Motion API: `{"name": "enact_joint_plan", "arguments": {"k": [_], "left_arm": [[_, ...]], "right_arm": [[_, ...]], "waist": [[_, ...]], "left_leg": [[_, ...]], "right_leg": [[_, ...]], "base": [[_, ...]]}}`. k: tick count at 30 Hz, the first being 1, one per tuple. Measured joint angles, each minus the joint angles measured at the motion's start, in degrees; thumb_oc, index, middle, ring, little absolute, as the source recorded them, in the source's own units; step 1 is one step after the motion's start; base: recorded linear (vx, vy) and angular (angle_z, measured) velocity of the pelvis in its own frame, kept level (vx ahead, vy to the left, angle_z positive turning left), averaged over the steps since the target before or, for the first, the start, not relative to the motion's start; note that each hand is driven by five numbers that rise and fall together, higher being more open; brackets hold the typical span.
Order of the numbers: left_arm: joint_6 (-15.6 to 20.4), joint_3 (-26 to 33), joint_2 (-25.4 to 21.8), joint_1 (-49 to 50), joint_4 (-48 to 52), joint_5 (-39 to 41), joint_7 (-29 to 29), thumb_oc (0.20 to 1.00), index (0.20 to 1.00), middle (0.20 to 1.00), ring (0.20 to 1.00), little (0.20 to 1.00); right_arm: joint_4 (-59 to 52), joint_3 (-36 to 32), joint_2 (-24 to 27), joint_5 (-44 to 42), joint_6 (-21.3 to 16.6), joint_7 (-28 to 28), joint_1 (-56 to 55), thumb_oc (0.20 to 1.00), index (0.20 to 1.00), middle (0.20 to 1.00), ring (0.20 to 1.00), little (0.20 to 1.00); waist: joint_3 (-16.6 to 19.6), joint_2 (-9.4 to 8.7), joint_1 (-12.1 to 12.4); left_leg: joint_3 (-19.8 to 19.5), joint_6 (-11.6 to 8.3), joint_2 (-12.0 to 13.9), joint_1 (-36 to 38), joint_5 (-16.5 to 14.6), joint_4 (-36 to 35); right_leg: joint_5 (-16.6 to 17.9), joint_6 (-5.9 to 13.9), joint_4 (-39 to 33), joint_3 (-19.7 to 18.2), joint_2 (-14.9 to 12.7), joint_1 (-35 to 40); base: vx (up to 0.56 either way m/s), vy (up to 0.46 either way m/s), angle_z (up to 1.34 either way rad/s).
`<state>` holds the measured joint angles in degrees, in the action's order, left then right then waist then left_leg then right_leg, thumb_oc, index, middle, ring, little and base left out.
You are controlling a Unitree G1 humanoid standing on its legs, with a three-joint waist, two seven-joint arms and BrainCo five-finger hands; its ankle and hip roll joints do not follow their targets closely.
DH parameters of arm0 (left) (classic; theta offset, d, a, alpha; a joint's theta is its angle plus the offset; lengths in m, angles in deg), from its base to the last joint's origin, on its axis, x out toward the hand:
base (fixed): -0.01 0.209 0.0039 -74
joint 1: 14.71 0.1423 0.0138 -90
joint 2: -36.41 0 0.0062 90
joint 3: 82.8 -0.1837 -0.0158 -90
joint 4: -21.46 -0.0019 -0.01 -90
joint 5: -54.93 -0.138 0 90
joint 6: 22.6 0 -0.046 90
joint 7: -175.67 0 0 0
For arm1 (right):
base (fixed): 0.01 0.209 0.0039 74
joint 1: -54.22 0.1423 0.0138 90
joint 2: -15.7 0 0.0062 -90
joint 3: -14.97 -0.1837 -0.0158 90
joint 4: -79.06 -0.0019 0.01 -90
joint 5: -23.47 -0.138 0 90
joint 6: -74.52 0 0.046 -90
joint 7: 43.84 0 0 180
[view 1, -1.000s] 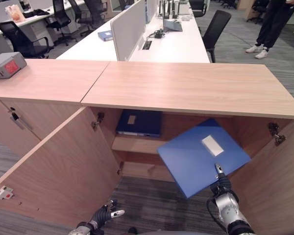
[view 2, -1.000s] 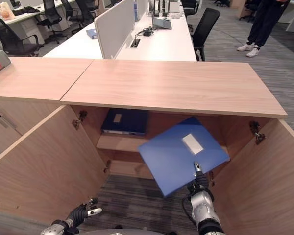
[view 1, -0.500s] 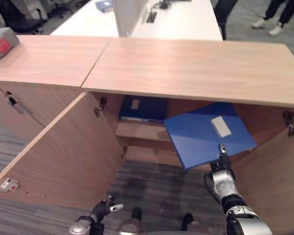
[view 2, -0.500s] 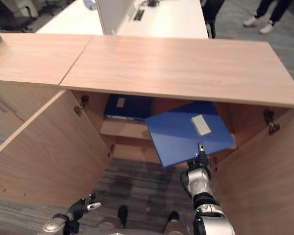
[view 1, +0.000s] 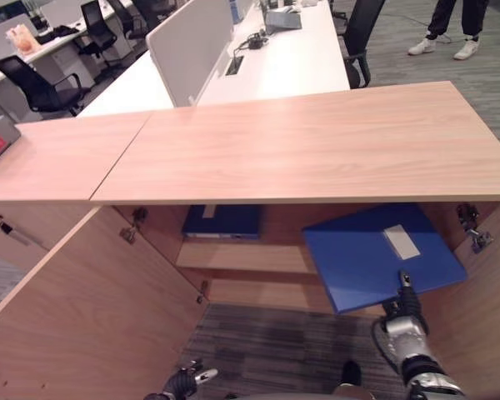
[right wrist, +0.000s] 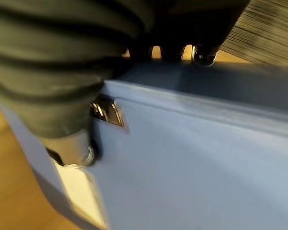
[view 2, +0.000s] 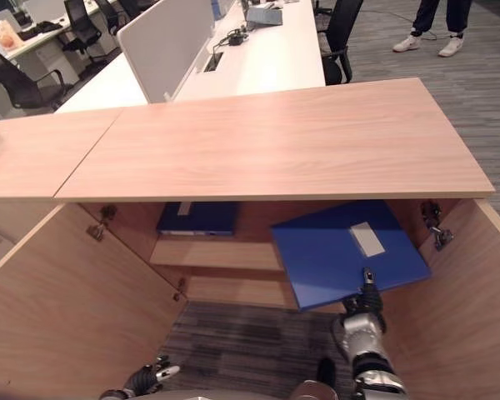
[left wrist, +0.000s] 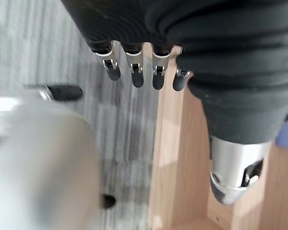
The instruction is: Put the empty folder in the office cabinet
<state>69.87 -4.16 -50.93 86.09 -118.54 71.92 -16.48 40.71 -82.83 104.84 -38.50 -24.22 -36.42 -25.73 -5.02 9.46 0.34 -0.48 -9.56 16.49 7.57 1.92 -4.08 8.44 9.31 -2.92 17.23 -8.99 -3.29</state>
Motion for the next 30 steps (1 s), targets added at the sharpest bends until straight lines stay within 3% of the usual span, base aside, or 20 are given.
{"name": "enact_joint_plan", "arguments": {"k": [4, 8, 12, 13, 14, 16, 18, 19, 20, 21, 25, 28, 30], "left_arm": [[0.0, 0.4, -0.6, -2.2, -1.9, -0.6, 0.2, 1.0, 1.0, 1.0, 1.0, 1.0], [-0.4, 0.7, -1.6, -2.5, -4.1, -2.5, 0.4, 1.0, 1.0, 1.0, 1.0, 1.0], [-0.7, 0.6, -2.4, -4.6, -6.0, -2.8, 0.4, 1.0, 1.0, 1.0, 1.0, 1.0], [-0.7, 0.5, -2.4, -4.4, -5.8, -2.8, 0.4, 1.0, 1.0, 1.0, 1.0, 1.0], [-0.7, 0.1, -2.3, -4.7, -6.6, -2.9, 0.3, 1.0, 1.0, 1.0, 1.0, 1.0], [-0.6, -1.1, -2.6, -5.6, -6.1, -2.9, 0.3, 1.0, 1.0, 1.0, 1.0, 1.0], [-0.7, -2.2, -2.7, -5.6, -6.5, -2.9, 0.5, 1.0, 1.0, 1.0, 1.0, 1.0], [-0.8, -2.6, -2.6, -5.5, -6.7, -2.8, 0.7, 1.0, 1.0, 1.0, 1.0, 1.0], [-0.8, -2.6, -2.1, -5.1, -6.8, -2.8, 1.0, 1.0, 1.0, 1.0, 1.0, 1.0], [-0.8, -2.4, -2.3, -5.1, -7.0, -2.9, 1.1, 1.0, 1.0, 1.0, 1.0, 1.0], [-0.3, -1.0, -6.0, -5.3, -6.8, -5.1, 1.6, 1.0, 1.0, 1.0, 1.0, 1.0], [-0.3, -0.8, -6.8, -4.1, -6.7, -6.4, 1.6, 1.0, 1.0, 1.0, 1.0, 1.0], [-0.4, -0.9, -6.6, -3.2, -6.9, -7.3, 1.5, 1.0, 1.0, 1.0, 1.0, 1.0]], "right_arm": [[0.0, 0.5, -1.1, 0.0, 0.3, -0.2, -0.3, 0.2, 0.2, 0.2, 0.2, 0.2], [-0.4, 0.7, -3.7, -0.1, 0.6, -1.1, -0.1, 0.2, 0.2, 0.2, 0.2, 0.2], [-0.4, 1.2, -5.1, -0.1, 0.8, -1.3, -0.1, 0.2, 0.2, 0.2, 0.2, 0.2], [-0.4, 1.2, -5.1, -0.1, 0.8, -1.4, 0.0, 0.2, 0.2, 0.2, 0.2, 0.2], [-0.5, 1.0, -4.8, -0.1, 0.6, -1.2, 0.1, 0.2, 0.2, 0.2, 0.2, 0.2], [-0.5, -0.3, -3.4, -0.1, 0.1, -0.9, 0.7, 0.2, 0.2, 0.2, 0.2, 0.2], [-0.3, -1.6, -2.0, -0.1, -0.4, -0.6, 2.1, 0.2, 0.2, 0.2, 0.2, 0.2], [-0.4, -2.2, -1.3, 0.0, -0.7, -0.7, 2.5, 0.2, 0.2, 0.2, 0.2, 0.2], [-0.1, -2.2, -0.7, 0.0, -0.7, -0.7, 3.4, 0.2, 0.2, 0.2, 0.2, 0.2], [-0.1, -2.0, -0.9, 0.0, -0.7, -0.7, 3.7, 0.2, 0.2, 0.2, 0.2, 0.2], [0.0, -1.3, -5.2, 0.0, -0.4, -0.8, 0.3, 0.2, 0.2, 0.2, 0.2, 0.2], [-0.1, -0.9, -6.8, 0.0, 0.2, -1.2, 0.2, 0.2, 0.2, 0.2, 0.2, 0.2], [-0.2, -0.9, -7.1, 0.0, 0.3, -1.1, 0.7, 0.2, 0.2, 0.2, 0.2, 0.2]], "waist": [[-0.2, -0.62, 0.3], [-1.6, -2.55, 1.0], [-3.0, -5.22, 2.7], [-3.0, -5.14, 2.9], [-3.2, -5.8, 2.6], [-4.2, -7.55, 3.6], [-5.0, -7.01, 5.4], [-5.1, -6.34, 6.0], [-5.0, -4.72, 6.5], [-5.2, -4.49, 6.6], [-3.8, -9.08, 6.3], [-2.7, -9.51, 6.2], [-1.8, -8.52, 6.2]], "left_leg": [[-0.8, -2.53, 1.3, -2.0, 2.2, 2.1], [-3.9, -5.78, 1.8, -5.1, 4.4, 10.8], [-4.0, -5.92, 1.6, -10.1, 9.6, 17.3], [-3.3, -5.69, 1.6, -9.6, 9.9, 16.7], [-1.6, -6.18, 0.3, -10.8, 4.9, 15.0], [-0.9, -3.98, -3.3, -10.7, 2.6, 4.0], [-2.2, -3.38, -5.2, -11.3, 2.5, -1.1], [-3.4, -2.48, -5.8, -10.9, 2.0, -1.0], [-3.1, -0.13, -6.0, -10.1, -0.4, -0.7], [-3.1, 0.15, -6.1, -9.3, 2.0, -1.0], [-0.2, 2.03, -9.6, -6.6, 2.8, -1.7], [1.4, 3.51, -10.7, -4.3, 2.4, -1.7], [1.6, 3.57, -10.9, -4.1, 2.3, -1.4]], "right_leg": [[0.2, -1.56, -2.1, 1.0, 1.6, 0.8], [-1.5, -3.51, -2.1, 1.1, 2.9, 2.9], [-3.1, -5.78, -2.5, 1.9, 2.6, 4.1], [-3.3, -6.02, -2.5, 1.9, 2.7, 4.3], [-3.4, -6.7, -2.5, 0.9, 1.7, 4.3], [-3.1, -6.36, -2.5, 0.0, -0.2, 3.6], [-2.8, -5.89, -2.5, -2.2, 0.4, 3.0], [-2.8, -5.86, -2.5, -2.8, 0.7, 2.7], [-2.3, -5.1, -2.5, -4.2, 1.8, 2.7], [-1.9, -4.52, -2.5, -5.0, 1.8, 2.9], [-3.4, -2.78, -2.5, -6.0, -1.7, 5.6], [-3.0, -1.56, -2.5, -7.4, -2.6, 7.0], [-2.8, -0.46, -2.2, -7.6, -2.8, 7.0]], "base": [[0.17, -0.221, 0.12], [0.13, -0.183, 0.02], [0.21, -0.028, 0.16], [0.3, 0.028, 0.41], [0.2, 0.043, 0.38], [0.16, 0.041, 0.33], [0.16, 0.067, -0.27], [0.17, 0.119, -0.77], [0.19, 0.143, -0.78], [0.14, 0.106, -0.74], [0.17, 0.164, -0.2], [0.1, 0.161, -0.19], [0.07, 0.098, -0.06]]}}
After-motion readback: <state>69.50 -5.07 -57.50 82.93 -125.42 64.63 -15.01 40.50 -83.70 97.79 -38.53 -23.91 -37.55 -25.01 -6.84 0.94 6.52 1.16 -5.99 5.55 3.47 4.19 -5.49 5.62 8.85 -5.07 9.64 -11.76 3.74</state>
